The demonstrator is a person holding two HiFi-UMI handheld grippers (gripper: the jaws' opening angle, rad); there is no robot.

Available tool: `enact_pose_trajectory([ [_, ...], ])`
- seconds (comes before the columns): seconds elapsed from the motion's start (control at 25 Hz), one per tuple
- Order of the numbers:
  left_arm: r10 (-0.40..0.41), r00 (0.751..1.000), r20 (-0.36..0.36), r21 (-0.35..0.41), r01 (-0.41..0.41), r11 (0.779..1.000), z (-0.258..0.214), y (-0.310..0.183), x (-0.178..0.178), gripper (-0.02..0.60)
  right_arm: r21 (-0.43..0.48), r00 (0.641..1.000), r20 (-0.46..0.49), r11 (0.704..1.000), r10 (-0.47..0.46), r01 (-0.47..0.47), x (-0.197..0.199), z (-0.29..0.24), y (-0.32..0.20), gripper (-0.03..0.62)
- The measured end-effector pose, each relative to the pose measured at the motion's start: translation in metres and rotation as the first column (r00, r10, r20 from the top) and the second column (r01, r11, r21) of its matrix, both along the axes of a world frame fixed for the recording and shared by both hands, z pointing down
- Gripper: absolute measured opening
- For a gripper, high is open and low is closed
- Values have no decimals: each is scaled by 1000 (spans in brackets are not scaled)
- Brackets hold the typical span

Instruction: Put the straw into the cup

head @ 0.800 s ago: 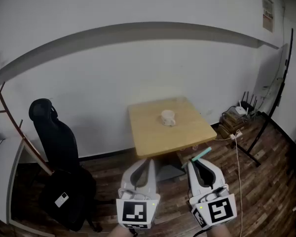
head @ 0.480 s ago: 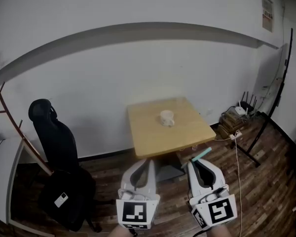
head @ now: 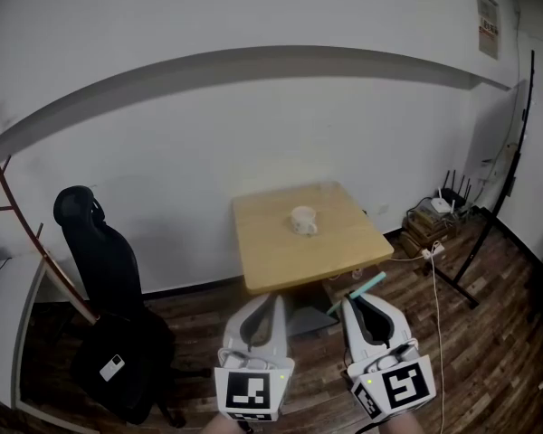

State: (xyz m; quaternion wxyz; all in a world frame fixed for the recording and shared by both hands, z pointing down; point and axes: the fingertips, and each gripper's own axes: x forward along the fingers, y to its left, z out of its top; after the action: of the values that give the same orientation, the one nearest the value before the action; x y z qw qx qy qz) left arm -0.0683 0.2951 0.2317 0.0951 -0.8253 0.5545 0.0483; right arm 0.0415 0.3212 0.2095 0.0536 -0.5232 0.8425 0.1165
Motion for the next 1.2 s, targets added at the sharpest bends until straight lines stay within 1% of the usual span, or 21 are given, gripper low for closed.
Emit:
enact_pose_trajectory([
  [0.12,-12,1000,1,1,12,1000,1,0,6,18,16,1000,-13,1000,-8,8,5,-2,1,32],
  [0.28,-36,999,0,-12,36,999,7,3,10,18,22,1000,-7,999,-27,27,13,-5,3,31],
  [0.44,-52,998,26,2,52,999,15,6,20,18,19,998,-5,998,-59,59,20,-1,4,31],
  [0.56,-55,998,14,-10,55,998,19,4,24,18,4,997,-4,997,-74,74,20,5,0,31],
  [0.68,-63,998,15,-36,64,997,28,-2,19,18,-10,996,-3,996,-87,87,13,11,-6,31],
  [0.92,-54,998,21,-55,55,997,41,-36,19,18,-25,996,-1,996,-89,89,11,19,-37,31],
  [1.0,-46,999,19,-68,47,997,47,-54,16,18,-35,997,3,996,-83,83,8,23,-55,31],
  [1.2,-28,999,41,-87,31,996,58,-104,13,18,-60,997,22,996,-68,69,3,32,-113,31],
])
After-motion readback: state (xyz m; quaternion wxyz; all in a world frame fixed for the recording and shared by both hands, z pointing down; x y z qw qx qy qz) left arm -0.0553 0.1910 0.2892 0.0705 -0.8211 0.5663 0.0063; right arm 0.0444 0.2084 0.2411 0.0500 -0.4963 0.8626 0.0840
